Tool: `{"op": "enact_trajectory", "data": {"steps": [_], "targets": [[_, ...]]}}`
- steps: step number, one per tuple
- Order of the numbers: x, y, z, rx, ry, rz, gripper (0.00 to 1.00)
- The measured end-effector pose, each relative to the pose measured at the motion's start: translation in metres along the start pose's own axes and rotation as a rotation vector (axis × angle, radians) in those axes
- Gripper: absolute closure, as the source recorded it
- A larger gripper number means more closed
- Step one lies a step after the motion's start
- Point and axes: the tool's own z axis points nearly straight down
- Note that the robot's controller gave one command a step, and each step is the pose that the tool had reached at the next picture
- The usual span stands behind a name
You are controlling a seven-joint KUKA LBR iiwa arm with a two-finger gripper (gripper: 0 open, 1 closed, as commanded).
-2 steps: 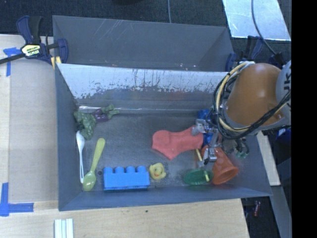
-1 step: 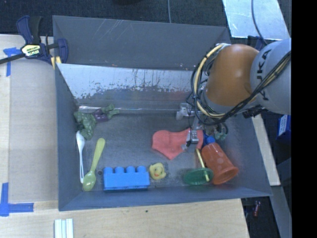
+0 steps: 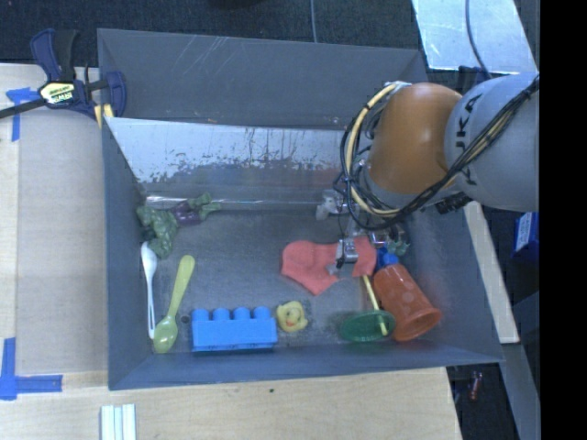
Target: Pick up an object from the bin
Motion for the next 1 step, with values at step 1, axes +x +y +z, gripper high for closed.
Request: {"op": "enact_trajectory", "data": {"steps": [1], "targets": [[-0.0033, 0.0017, 0.0112, 0.004, 0.0, -0.036, 0.0]]}}
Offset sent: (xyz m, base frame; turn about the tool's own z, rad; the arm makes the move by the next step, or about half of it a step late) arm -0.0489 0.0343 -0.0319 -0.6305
